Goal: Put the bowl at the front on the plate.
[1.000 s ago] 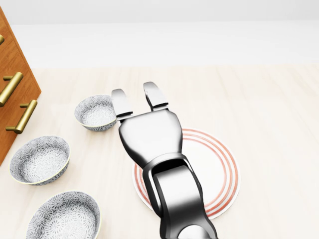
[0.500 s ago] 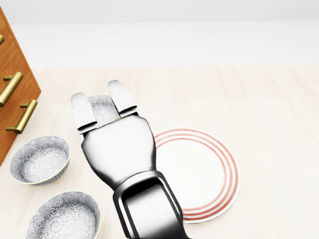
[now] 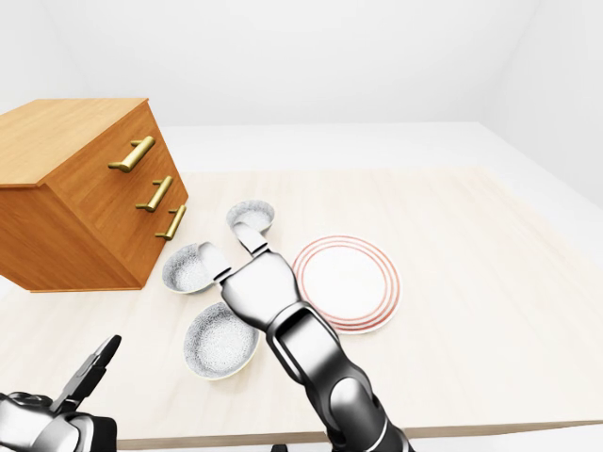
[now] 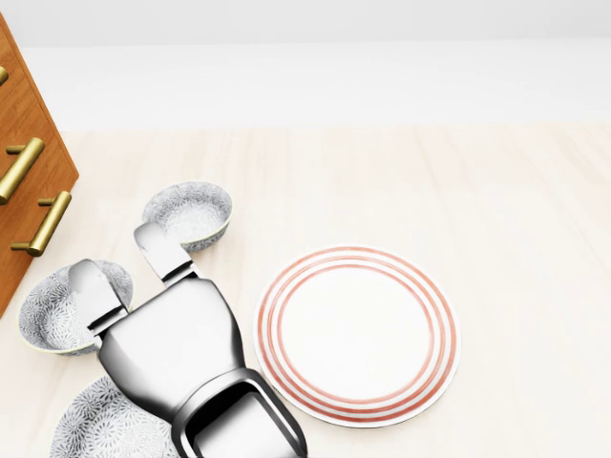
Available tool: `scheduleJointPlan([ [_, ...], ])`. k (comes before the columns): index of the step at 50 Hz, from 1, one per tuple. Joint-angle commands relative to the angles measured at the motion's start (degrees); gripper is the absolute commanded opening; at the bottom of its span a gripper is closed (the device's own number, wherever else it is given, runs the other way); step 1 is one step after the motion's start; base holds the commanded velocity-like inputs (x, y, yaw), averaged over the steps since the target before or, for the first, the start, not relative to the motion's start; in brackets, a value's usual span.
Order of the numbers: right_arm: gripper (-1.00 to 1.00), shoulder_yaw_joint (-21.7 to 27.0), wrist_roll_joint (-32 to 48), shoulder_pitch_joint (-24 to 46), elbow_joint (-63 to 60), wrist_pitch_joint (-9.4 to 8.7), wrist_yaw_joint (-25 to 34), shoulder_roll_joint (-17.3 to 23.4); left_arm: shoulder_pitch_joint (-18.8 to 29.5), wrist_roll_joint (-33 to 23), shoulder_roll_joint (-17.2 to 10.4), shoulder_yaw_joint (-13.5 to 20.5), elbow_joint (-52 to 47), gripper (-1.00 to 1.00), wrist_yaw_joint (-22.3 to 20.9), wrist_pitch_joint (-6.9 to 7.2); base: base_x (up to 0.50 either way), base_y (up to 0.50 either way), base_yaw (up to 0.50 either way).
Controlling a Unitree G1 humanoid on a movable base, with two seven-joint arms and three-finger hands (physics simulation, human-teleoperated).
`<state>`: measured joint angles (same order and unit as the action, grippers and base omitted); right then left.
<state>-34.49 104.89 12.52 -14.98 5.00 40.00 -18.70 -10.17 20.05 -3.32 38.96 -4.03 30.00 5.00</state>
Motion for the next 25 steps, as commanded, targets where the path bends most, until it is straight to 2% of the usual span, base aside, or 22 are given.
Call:
scheduleJointPlan([
  [1, 1.00, -3.55, -1.40, -3.85, 1.05, 0.00, 0.00, 1.67, -0.15, 0.04, -0.03, -0.11, -0.21, 1.00, 0.00, 0.00, 0.00, 0.00, 0.00],
  [2, 1.00, -4.01, 2.36, -3.94, 1.42, 0.00, 0.00, 2.26, -0.17, 0.01, -0.01, -0.07, -0.33, 1.00, 0.00, 0.00, 0.00, 0.00, 0.00],
  [4, 1.00, -3.92, -0.75, -5.24, 1.65, 0.00, 0.00, 2.87, -0.14, 0.00, 0.04, 0.00, -0.35, 1.00, 0.00, 0.00, 0.00, 0.00, 0.00],
  [9, 1.00, -7.32, -0.40, -7.66, 1.88, 0.00, 0.00, 3.97, -0.11, -0.08, 0.07, 0.05, -0.36, 1.00, 0.00, 0.00, 0.00, 0.00, 0.00],
  [12, 1.00, -7.33, -0.94, -7.63, 2.10, 0.00, 0.00, 3.59, -0.10, -0.07, 0.09, 0.07, -0.37, 1.00, 0.00, 0.00, 0.00, 0.00, 0.00],
  [14, 1.00, -6.98, -0.50, -6.83, 1.40, -0.33, 0.00, 2.41, -0.13, -0.11, 0.08, 0.08, -0.28, 1.00, 0.00, 0.00, 0.00, 0.00, 0.00],
  [15, 1.00, -6.84, -0.90, -7.57, 0.42, -1.84, 0.00, 2.12, -0.19, -0.08, 0.10, 0.12, -0.44, 1.00, 0.00, 0.00, 0.00, 0.00, 0.00],
  [16, 1.00, -6.96, -1.05, -7.49, 0.36, -2.16, 0.00, 2.25, -0.19, -0.09, 0.11, 0.13, -0.46, 1.00, 0.00, 0.00, 0.00, 0.00, 0.00],
  [25, 1.00, -7.21, -1.30, -7.24, 0.37, -2.62, 0.00, 2.53, -0.18, -0.11, 0.13, 0.16, -0.47, 1.00, 0.00, 0.00, 0.00, 0.00, 0.00],
])
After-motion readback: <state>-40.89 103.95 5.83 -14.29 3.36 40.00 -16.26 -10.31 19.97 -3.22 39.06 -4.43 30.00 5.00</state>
